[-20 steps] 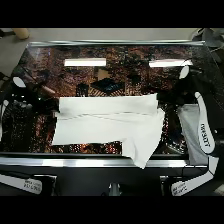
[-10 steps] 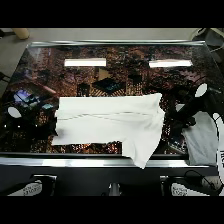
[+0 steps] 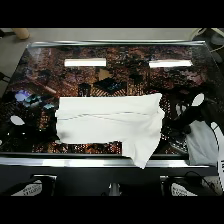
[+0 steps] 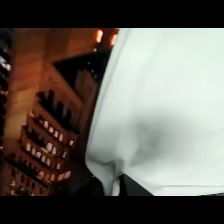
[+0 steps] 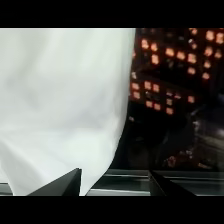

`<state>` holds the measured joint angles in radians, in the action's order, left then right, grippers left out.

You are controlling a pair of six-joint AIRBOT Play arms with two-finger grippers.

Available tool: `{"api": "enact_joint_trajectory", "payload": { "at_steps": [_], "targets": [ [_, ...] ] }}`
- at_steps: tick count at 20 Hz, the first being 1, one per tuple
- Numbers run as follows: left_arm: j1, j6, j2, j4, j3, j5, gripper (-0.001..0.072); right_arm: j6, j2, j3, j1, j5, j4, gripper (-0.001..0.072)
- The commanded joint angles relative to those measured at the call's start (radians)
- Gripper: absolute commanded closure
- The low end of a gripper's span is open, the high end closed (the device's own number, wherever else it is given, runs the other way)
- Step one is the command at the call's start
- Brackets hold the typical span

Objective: Fold the shirts.

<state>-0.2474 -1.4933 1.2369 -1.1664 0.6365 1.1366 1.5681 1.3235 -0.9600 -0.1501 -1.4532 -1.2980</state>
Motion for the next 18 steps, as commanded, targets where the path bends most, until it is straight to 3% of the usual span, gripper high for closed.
{"api": "enact_joint_trajectory", "payload": {
  "at_steps": [1,6,7,9,10,11,16,18],
  "targets": [
    [0.0,-0.006,-0.001,0.02,-0.006,-0.011,0.0681,-0.026,-0.05,0.174,0.055,0.069,0.035,0.0225],
    [0.0,0.005,-0.014,0.019,-0.006,-0.001,0.0681,-0.032,-0.051,0.346,0.098,0.262,0.133,0.023],
    [0.0,0.005,-0.017,0.019,-0.006,-0.002,0.0681,-0.032,-0.051,0.364,0.098,0.287,0.156,0.0261],
    [0.0,0.005,-0.017,0.019,-0.006,-0.002,0.0681,-0.032,-0.051,0.386,0.098,0.325,0.208,0.0379],
    [0.0,0.005,-0.018,0.019,-0.006,-0.003,0.0681,-0.032,-0.053,0.385,0.098,0.34,0.212,0.0588],
    [-0.001,0.011,-0.019,0.019,-0.004,-0.005,0.0681,-0.032,-0.058,0.378,0.098,0.342,0.208,0.0692],
    [0.0,0.076,-0.111,0.022,0.168,0.021,0.0684,-0.08,-0.161,0.125,0.098,0.249,0.176,0.0694],
    [-0.001,0.06,-0.095,0.034,0.283,0.014,0.0685,-0.06,-0.143,-0.033,0.098,0.329,0.145,0.0694]
  ]
}}
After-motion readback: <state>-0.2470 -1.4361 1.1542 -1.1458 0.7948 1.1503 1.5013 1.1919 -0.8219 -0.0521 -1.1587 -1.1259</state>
